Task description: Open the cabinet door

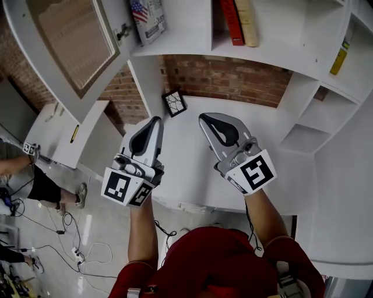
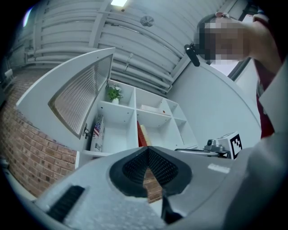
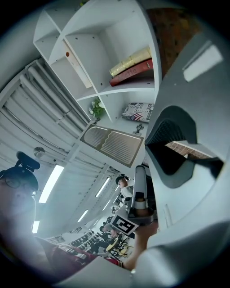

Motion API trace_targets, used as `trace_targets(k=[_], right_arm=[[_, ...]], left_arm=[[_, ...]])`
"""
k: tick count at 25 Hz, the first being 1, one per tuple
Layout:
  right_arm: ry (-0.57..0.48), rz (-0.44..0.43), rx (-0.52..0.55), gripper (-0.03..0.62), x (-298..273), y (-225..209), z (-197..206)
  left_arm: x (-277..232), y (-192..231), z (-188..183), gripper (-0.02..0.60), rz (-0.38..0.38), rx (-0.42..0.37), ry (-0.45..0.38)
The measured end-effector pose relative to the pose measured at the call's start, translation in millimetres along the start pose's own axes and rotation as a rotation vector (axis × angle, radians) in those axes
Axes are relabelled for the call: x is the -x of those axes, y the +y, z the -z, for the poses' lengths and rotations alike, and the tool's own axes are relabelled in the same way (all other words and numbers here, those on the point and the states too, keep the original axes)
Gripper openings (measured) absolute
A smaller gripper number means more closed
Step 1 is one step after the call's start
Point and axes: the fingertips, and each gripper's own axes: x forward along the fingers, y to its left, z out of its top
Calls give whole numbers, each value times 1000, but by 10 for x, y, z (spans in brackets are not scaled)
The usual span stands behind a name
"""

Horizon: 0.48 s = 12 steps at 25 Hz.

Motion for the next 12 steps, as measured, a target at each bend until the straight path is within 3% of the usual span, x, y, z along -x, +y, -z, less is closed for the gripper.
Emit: trace_targets(k=[12], right_arm=[[-8, 44, -40, 11, 141, -182, 34]], left_arm=[[-53, -56, 128, 0, 1, 10, 28]])
